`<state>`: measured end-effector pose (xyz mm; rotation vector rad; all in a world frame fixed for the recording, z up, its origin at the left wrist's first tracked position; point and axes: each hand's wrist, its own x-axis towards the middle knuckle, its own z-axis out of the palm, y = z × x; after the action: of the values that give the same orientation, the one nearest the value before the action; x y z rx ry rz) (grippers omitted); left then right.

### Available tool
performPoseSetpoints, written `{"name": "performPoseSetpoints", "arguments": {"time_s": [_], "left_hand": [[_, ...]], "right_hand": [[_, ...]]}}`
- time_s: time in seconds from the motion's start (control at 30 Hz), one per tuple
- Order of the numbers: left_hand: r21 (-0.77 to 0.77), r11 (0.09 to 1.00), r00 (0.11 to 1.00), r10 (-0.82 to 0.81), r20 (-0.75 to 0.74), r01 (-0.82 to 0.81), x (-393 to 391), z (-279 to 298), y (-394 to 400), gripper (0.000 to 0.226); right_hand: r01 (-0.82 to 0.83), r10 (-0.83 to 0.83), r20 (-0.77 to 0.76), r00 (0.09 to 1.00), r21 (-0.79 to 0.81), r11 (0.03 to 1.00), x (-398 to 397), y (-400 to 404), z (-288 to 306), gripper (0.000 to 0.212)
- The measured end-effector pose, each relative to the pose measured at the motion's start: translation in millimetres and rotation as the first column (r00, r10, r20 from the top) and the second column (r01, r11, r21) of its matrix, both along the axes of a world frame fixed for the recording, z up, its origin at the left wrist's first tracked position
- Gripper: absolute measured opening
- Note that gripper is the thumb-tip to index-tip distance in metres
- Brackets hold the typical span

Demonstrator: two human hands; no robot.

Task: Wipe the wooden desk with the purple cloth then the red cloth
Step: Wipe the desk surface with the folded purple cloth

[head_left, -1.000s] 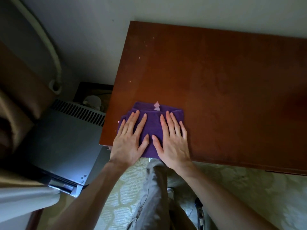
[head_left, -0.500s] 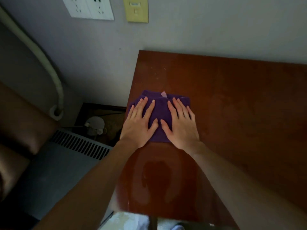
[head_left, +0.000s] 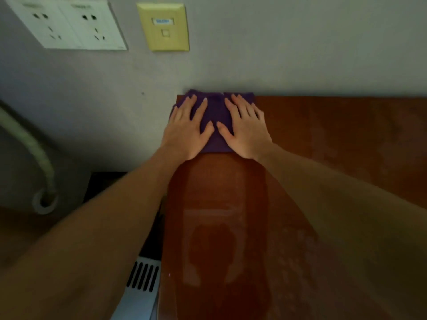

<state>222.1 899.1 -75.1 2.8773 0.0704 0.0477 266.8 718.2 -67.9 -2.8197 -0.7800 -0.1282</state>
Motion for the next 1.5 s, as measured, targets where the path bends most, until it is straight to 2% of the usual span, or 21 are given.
{"name": "performPoseSetpoints", "arguments": {"time_s": [0.17, 0.33, 0.63, 0.87, 1.0, 1.3, 1.5], "left_hand": [[-0.009, 1.0, 1.0, -0.01, -0.022, 0.01, 13, -2, 1, 0.064], [-0.014, 1.0, 0.999, 0.025, -0.04, -0.026, -23, 0, -11, 0.062], [-0.001, 0.999, 0.996, 0.047, -0.07, -0.047, -201, -3, -49, 0.063], [-0.018, 0.995, 0.992, 0.098, -0.083, -0.1, -368, 1, -106, 0.065], [0.0, 0.994, 0.991, 0.11, -0.081, -0.11, -424, 1, -128, 0.064], [0.011, 0.996, 0.993, 0.087, -0.083, -0.086, -433, 2, -133, 0.066], [-0.013, 1.0, 0.998, 0.02, -0.061, -0.021, -356, -2, -125, 0.068]], "right_hand": [[0.006, -0.007, -0.014, 1.0, -0.034, 0.999, 14, 2, -6, 0.078], [0.018, -0.021, -0.048, 0.999, -0.063, 0.998, -16, -1, -5, 0.069], [-0.045, 0.047, -0.079, 0.996, 0.024, 0.999, -186, -37, -8, 0.076], [-0.088, 0.088, -0.076, 0.993, 0.0, 0.996, -340, -91, -7, 0.071], [-0.116, 0.113, -0.074, 0.991, -0.037, 0.993, -392, -114, -5, 0.07], [-0.13, 0.131, -0.067, 0.989, 0.02, 0.991, -403, -127, -10, 0.068], [-0.132, 0.133, -0.05, 0.99, 0.029, 0.991, -333, -131, -13, 0.068]]}}
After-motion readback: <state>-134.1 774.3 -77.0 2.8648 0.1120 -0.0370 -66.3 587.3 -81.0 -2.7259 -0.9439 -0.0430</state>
